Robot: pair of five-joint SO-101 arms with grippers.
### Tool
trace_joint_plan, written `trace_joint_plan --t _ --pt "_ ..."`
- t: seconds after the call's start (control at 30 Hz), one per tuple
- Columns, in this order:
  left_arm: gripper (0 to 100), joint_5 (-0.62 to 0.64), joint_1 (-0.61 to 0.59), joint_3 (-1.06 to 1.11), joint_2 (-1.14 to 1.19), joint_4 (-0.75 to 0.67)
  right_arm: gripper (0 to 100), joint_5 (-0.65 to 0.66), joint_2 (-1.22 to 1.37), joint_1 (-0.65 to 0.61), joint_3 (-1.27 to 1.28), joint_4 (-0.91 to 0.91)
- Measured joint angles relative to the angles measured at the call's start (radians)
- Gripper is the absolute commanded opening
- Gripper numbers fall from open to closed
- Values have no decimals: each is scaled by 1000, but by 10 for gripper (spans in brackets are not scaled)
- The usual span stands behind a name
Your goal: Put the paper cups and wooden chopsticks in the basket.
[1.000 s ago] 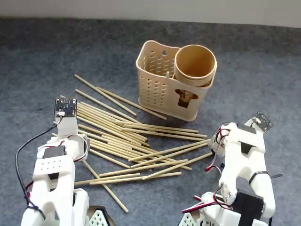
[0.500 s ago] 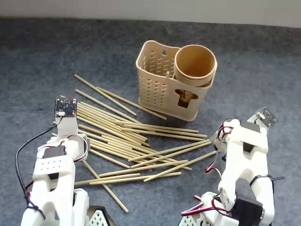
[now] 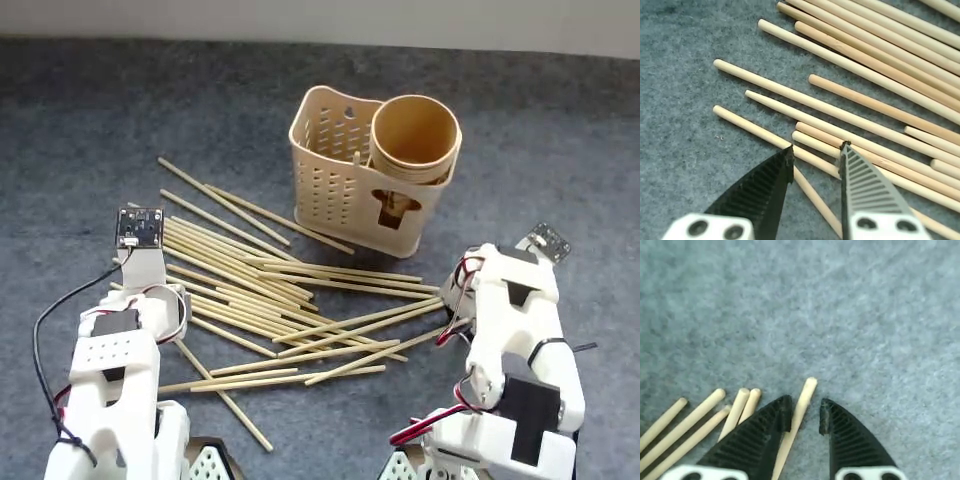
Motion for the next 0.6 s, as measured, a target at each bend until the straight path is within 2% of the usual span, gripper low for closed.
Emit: trace_joint_plan --t 0.27,0.6 --pt "157 0 0 0 0 0 5 0 -38 -3 -11 104" --pt "157 0 0 0 0 0 5 0 -334 -3 -11 241"
